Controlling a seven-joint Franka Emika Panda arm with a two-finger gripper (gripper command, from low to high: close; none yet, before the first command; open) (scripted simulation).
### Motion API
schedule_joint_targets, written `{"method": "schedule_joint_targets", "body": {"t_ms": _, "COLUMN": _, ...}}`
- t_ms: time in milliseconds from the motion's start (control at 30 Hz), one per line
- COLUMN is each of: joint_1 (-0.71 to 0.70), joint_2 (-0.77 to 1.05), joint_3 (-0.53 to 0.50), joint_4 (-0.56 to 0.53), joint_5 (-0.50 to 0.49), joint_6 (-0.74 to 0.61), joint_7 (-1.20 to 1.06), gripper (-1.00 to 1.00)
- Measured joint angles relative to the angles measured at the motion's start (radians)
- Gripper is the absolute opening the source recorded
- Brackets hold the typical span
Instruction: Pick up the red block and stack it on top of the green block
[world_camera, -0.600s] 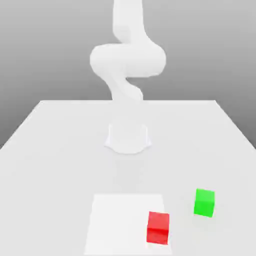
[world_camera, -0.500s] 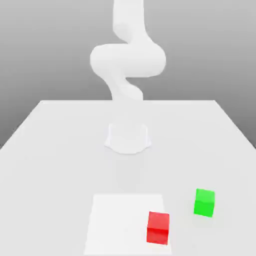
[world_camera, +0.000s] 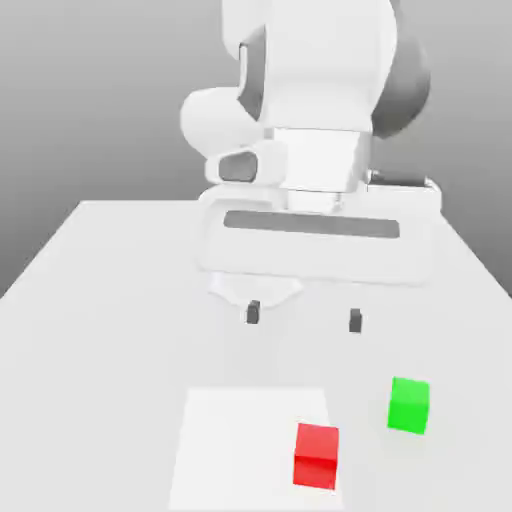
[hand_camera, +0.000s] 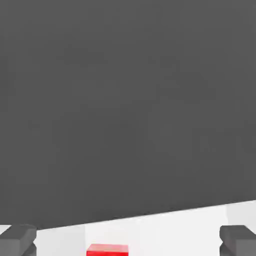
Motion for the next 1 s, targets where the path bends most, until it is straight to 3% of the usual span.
{"method": "schedule_joint_targets", "body": {"t_ms": 167, "joint_1": 0.019, "joint_2": 0.177, "joint_3": 0.012, "joint_4": -0.049, "joint_5": 0.018, "joint_6": 0.080, "joint_7": 0.047, "gripper": 0.00}}
{"method": "schedule_joint_targets", "body": {"t_ms": 333, "joint_1": 0.057, "joint_2": 0.357, "joint_3": -0.035, "joint_4": -0.033, "joint_5": -0.039, "joint_6": 0.218, "joint_7": 0.100, "gripper": 0.00}}
{"method": "schedule_joint_targets", "body": {"t_ms": 367, "joint_1": 0.067, "joint_2": 0.387, "joint_3": -0.047, "joint_4": -0.029, "joint_5": -0.051, "joint_6": 0.243, "joint_7": 0.109, "gripper": -1.00}}
{"method": "schedule_joint_targets", "body": {"t_ms": 600, "joint_1": 0.064, "joint_2": 0.391, "joint_3": -0.045, "joint_4": -0.028, "joint_5": -0.057, "joint_6": 0.247, "joint_7": 0.114, "gripper": -1.00}}
{"method": "schedule_joint_targets", "body": {"t_ms": 800, "joint_1": 0.043, "joint_2": 0.203, "joint_3": 0.020, "joint_4": -0.066, "joint_5": 0.034, "joint_6": 0.099, "joint_7": 0.053, "gripper": -1.00}}
{"method": "schedule_joint_targets", "body": {"t_ms": 1000, "joint_1": 0.246, "joint_2": 0.041, "joint_3": 0.142, "joint_4": -0.167, "joint_5": 0.123, "joint_6": 0.045, "joint_7": 0.048, "gripper": -1.00}}
